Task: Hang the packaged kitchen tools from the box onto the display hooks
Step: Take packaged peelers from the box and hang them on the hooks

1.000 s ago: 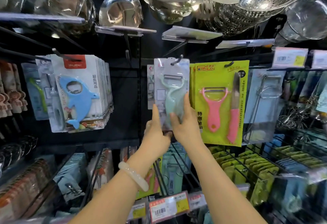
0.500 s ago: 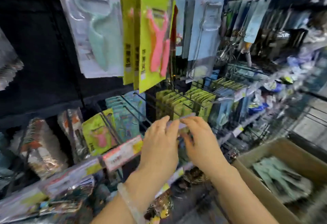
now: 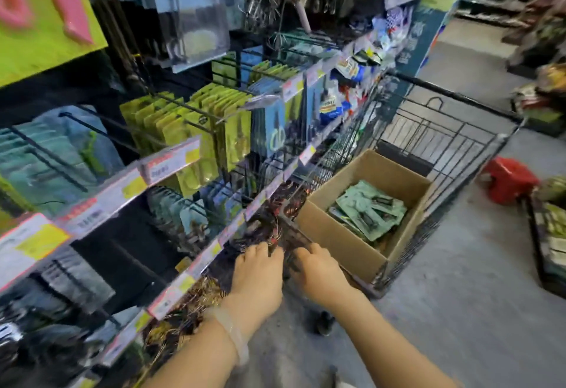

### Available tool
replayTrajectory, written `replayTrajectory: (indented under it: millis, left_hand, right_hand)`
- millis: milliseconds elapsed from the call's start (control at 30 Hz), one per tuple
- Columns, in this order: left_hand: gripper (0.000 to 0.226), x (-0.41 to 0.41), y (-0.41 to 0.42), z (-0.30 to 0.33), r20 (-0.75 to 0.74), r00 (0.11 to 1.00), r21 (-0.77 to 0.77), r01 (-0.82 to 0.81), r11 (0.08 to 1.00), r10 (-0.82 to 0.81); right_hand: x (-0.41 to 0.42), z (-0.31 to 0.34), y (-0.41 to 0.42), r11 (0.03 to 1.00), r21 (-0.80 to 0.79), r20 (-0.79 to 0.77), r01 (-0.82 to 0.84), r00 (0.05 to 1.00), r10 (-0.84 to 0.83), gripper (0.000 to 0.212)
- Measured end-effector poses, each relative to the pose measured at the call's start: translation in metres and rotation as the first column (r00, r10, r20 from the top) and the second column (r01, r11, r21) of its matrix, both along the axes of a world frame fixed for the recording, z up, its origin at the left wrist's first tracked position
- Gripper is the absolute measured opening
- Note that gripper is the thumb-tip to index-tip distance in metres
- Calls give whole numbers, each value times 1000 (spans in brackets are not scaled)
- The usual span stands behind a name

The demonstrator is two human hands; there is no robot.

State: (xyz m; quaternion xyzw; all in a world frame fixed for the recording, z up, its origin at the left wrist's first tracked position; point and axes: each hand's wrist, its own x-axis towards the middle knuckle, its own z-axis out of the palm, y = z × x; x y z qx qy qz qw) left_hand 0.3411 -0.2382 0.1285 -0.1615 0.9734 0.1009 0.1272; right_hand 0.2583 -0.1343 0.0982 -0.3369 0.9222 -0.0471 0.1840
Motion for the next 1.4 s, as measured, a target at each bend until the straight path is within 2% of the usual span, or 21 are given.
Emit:
replayTrajectory:
  millis: [267,467,667,833,1067,1133,1300,1400]
  left_hand:
    - [52,-92,39,-34,54,998,36,-19,999,17]
    - [45,-198,83,-63,121,982,94,-156,983,144]
    - [54,-268,122,-93,223,930,158,-331,930,293]
    - [46,-285,137,-106,260,868,187,-474,860,422]
    - [53,-278,126,-132,231,763,217,-645,733,603]
    - [53,-270,125,-143,228,736,240,-677,695,638]
    - [55,-259,124,-157,158,675,309,-727,613,721]
    - [56,-255,125,-162,143,669,292,-732,615,729]
  right_hand:
    - [-88,-33,43,1000,-10,57,0,998,0,37]
    - [-226,-68,80,998,-16,147,-64,987,66,42]
    - [-331,-98,111,986,105,314,-133,945,94,47]
    - [-360,-131,116,947,212,445,-242,886,127,45]
    - [-359,-190,99,896,263,561,-357,812,159,46]
    - [-353,-208,88,907,262,582,-330,803,124,47]
    - [-345,-241,67,951,284,601,-121,795,-79,63]
    - [-342,-253,59,956,294,607,16,769,-200,56]
